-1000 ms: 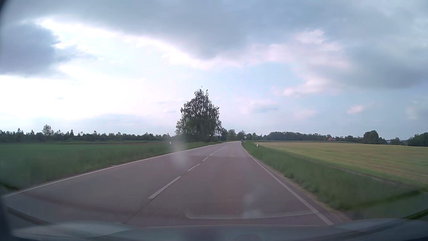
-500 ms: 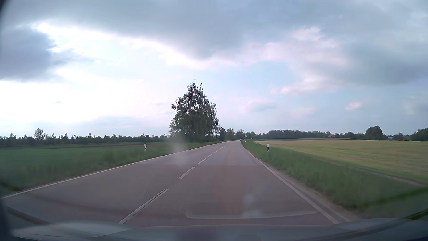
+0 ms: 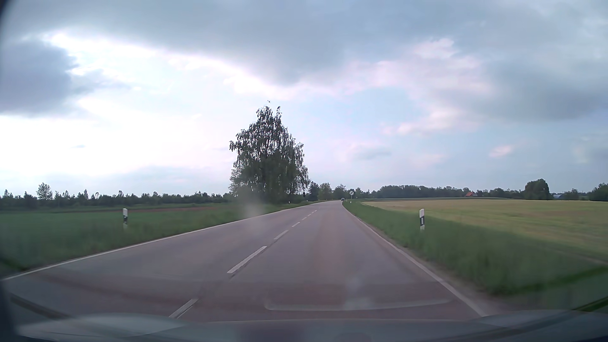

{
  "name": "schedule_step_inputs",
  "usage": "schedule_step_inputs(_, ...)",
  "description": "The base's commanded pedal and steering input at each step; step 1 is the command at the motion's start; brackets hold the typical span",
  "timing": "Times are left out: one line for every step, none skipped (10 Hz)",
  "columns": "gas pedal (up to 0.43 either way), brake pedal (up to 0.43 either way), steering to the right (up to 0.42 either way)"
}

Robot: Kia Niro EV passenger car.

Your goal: Follow the waypoints while adhering to traffic rules and regulations

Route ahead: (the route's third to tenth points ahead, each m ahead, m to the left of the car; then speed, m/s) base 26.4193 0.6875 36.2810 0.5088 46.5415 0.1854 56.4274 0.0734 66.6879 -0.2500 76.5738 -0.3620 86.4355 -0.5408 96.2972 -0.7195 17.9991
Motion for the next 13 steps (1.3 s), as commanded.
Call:
schedule_step_inputs(0.37, 0.0, 0.006)
schedule_step_inputs(0.37, 0.0, 0.006)
schedule_step_inputs(0.37, 0.0, 0.006)
schedule_step_inputs(0.378, 0.0, 0.006)
schedule_step_inputs(0.39, 0.0, 0.006)
schedule_step_inputs(0.421, 0.0, 0.005)
schedule_step_inputs(0.441, 0.0, 0.005)
schedule_step_inputs(0.449, 0.0, 0.005)
schedule_step_inputs(0.461, 0.0, 0.005)
schedule_step_inputs(0.469, 0.0, 0.005)
schedule_step_inputs(0.488, 0.0, 0.004)
schedule_step_inputs(0.5, 0.0, 0.003)
schedule_step_inputs(0.5, 0.0, 0.002)
